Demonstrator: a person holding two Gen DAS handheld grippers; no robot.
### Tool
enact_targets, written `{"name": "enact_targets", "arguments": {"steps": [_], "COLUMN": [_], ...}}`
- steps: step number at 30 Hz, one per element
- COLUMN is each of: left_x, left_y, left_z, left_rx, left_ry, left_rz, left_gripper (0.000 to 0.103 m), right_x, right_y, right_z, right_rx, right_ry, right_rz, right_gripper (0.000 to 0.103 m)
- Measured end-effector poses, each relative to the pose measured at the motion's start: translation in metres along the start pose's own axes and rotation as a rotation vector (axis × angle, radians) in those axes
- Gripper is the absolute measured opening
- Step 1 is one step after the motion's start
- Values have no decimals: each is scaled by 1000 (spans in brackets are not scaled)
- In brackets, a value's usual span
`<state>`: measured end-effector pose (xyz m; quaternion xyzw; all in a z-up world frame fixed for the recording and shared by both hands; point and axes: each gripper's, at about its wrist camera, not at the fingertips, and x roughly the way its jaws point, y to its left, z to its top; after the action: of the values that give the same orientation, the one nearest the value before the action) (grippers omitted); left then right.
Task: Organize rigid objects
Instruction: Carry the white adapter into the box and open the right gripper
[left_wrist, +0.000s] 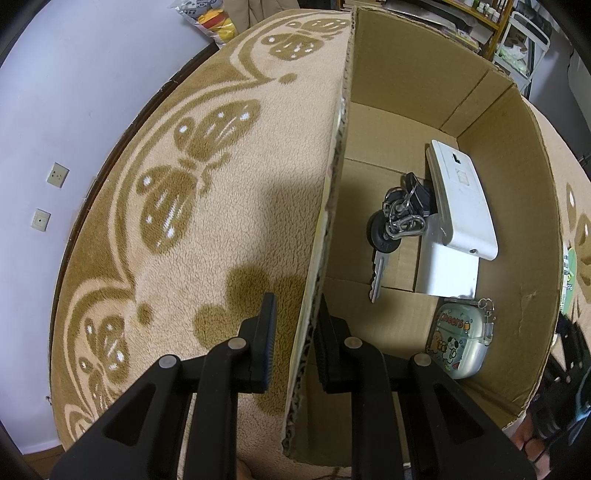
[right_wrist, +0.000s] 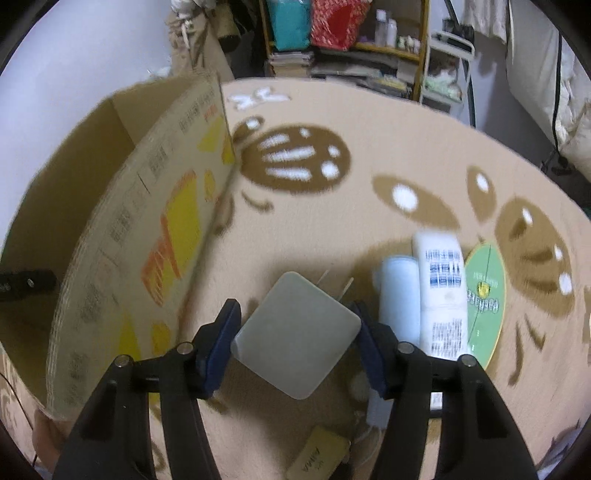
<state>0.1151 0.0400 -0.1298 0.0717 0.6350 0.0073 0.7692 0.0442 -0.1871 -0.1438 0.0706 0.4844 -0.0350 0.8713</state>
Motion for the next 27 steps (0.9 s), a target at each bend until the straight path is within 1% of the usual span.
{"name": "enact_targets", "arguments": {"steps": [3, 6, 9, 11, 16, 23, 27], "left_x": [0, 0, 1, -1, 0, 0, -1], "left_y": [0, 1, 2, 2, 2, 3, 4], "left_z": [0, 1, 2, 2, 2, 3, 3], "left_rx": [-1, -5, -12, -14, -13, -16, -20], "left_ry": [1, 2, 1, -1, -1, 0, 1], "left_rz": [-2, -5, -4, -11, -12, -17, -22], "left_gripper": [18, 18, 18, 18, 18, 18, 18], "right_x": [-9, -20, -28, -35, -51, -55, -45], "right_y": [9, 17, 22, 28, 50, 82, 88], "right_z": [10, 25, 38, 47, 65, 82, 87], "right_rx": [-20, -42, -44, -61, -113, -190, -186], "right_ry": [-43, -90, -121, -149, -202, -244, -227], "right_rz": [24, 21, 43, 45, 84, 130, 166], "right_gripper": [65, 65, 65, 65, 65, 65, 65]}}
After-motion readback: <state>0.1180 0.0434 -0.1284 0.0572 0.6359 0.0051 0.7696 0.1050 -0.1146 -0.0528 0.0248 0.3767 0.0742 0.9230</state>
